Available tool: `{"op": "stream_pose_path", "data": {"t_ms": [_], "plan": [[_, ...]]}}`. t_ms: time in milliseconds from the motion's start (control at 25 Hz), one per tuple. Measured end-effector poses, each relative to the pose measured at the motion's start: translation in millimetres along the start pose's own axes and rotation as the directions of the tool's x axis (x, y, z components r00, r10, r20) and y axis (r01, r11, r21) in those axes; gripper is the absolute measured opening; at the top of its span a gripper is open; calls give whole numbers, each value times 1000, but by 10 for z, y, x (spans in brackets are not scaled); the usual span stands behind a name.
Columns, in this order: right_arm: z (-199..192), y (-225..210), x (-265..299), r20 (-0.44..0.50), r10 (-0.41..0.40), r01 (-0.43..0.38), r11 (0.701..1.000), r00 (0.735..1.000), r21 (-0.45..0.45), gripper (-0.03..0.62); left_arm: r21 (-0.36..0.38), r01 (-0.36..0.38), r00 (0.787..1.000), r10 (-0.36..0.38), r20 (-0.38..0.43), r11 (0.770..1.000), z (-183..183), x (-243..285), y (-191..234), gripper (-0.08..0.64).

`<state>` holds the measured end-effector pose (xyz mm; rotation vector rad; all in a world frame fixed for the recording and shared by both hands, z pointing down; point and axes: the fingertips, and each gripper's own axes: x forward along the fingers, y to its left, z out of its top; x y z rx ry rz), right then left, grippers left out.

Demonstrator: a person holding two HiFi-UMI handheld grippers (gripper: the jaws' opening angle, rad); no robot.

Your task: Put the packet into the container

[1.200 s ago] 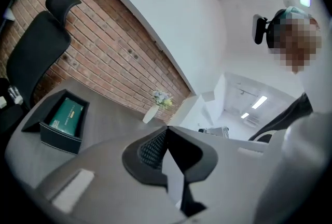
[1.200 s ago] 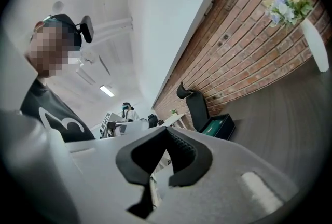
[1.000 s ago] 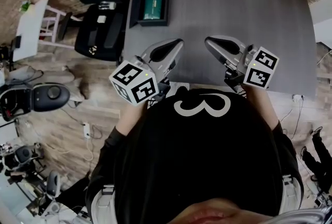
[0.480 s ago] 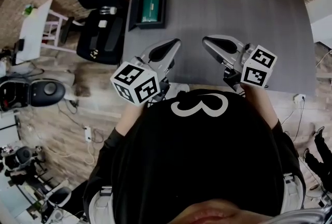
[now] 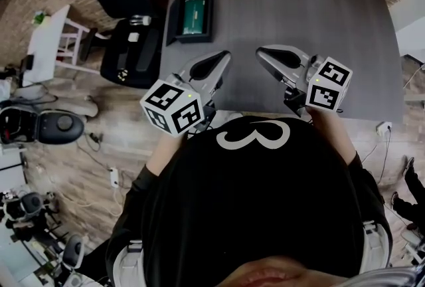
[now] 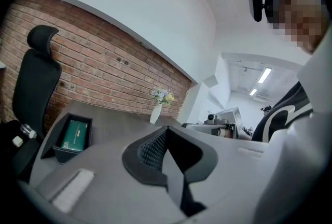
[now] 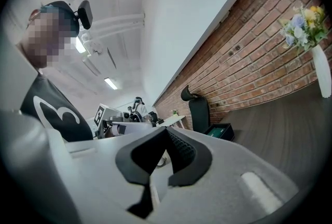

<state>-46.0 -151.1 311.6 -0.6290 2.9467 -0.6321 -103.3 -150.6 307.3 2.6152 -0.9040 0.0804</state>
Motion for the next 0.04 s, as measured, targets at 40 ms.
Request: {"op": "stream_pose_path", "data": {"t_ms": [40], "plan": [[13, 7, 8, 0, 2, -2, 1000, 1000, 1, -2, 7, -1, 1000, 1, -1, 1000, 10, 1, -7, 12]]}}
